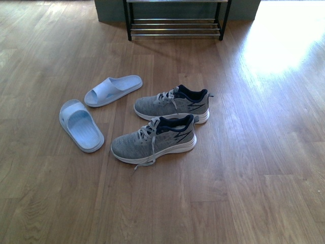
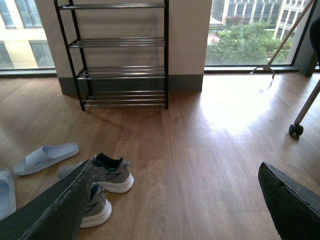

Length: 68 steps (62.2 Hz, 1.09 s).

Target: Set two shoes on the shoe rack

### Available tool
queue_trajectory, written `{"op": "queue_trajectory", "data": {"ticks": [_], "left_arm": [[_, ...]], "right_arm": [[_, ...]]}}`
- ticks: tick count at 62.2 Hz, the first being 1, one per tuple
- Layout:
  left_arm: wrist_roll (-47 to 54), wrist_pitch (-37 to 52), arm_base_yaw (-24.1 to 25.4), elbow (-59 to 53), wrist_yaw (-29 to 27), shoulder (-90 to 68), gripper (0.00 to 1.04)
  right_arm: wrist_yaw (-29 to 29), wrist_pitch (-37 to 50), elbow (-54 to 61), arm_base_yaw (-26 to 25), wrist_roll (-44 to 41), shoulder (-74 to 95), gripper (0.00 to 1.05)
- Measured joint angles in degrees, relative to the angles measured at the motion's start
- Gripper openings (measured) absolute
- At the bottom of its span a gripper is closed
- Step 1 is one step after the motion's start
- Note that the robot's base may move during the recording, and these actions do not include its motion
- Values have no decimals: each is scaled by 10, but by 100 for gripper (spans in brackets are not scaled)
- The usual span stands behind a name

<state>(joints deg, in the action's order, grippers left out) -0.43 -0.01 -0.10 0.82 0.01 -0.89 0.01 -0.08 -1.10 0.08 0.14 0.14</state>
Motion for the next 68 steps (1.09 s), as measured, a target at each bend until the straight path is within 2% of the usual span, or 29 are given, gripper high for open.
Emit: {"op": "queue_trajectory", "data": {"ticks": [68], "left_arm": [[0, 0, 0, 0, 0, 0, 95]], "right_arm": [[0, 0, 0, 0, 0, 0, 96]]}}
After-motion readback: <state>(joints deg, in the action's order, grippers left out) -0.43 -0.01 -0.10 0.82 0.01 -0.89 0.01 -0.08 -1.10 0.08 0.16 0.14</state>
